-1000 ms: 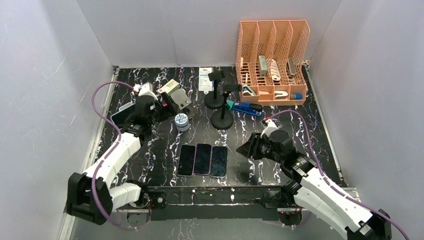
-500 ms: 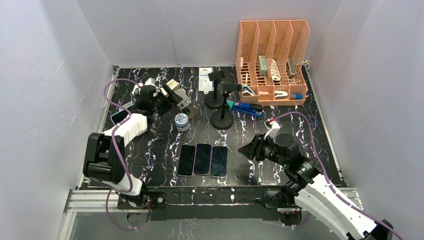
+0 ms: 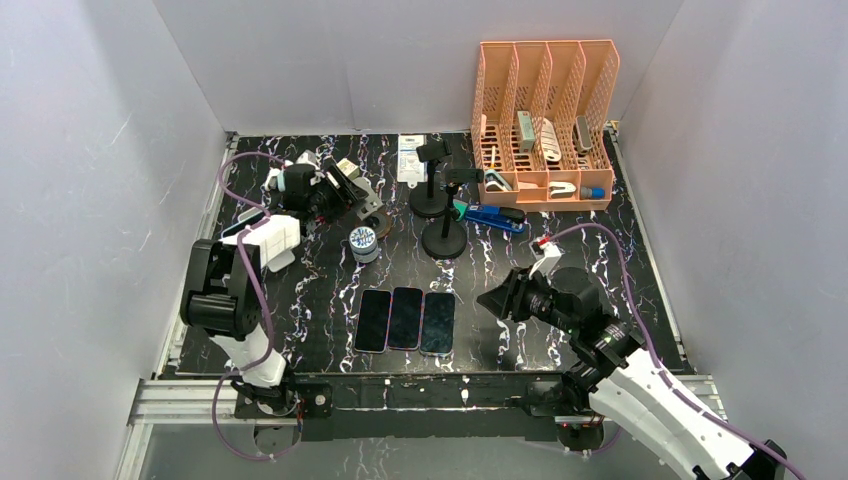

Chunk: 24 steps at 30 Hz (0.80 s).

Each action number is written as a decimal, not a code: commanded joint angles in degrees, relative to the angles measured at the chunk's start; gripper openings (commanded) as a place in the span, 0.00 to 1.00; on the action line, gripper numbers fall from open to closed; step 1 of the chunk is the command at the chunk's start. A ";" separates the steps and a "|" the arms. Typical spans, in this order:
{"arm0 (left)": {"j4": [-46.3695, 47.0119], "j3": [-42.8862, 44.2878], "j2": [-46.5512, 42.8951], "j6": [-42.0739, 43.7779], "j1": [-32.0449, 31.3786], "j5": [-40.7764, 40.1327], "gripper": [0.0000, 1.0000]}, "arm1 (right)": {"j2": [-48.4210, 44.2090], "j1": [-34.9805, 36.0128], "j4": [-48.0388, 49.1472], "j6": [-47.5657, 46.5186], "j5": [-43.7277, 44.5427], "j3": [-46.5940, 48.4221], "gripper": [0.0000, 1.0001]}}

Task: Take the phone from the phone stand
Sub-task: Pick up the phone stand at the center of the board.

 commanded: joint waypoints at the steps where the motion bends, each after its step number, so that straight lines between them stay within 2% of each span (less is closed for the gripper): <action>1: 4.64 1.01 1.06 -0.62 0.77 3.87 0.61 | 0.90 0.08 2.32 -1.02 1.04 0.14 0.49; 5: 8.02 0.76 2.22 -2.06 0.87 5.76 0.54 | 1.78 0.06 3.11 -1.33 1.18 0.62 0.49; 12: 17.98 -1.34 4.82 -7.67 0.87 9.59 0.35 | 1.66 0.06 1.68 -1.68 2.05 1.56 0.48; 24: 25.33 -1.81 6.67 -11.91 0.33 12.64 0.05 | 0.22 0.06 1.30 -1.07 2.79 1.13 0.47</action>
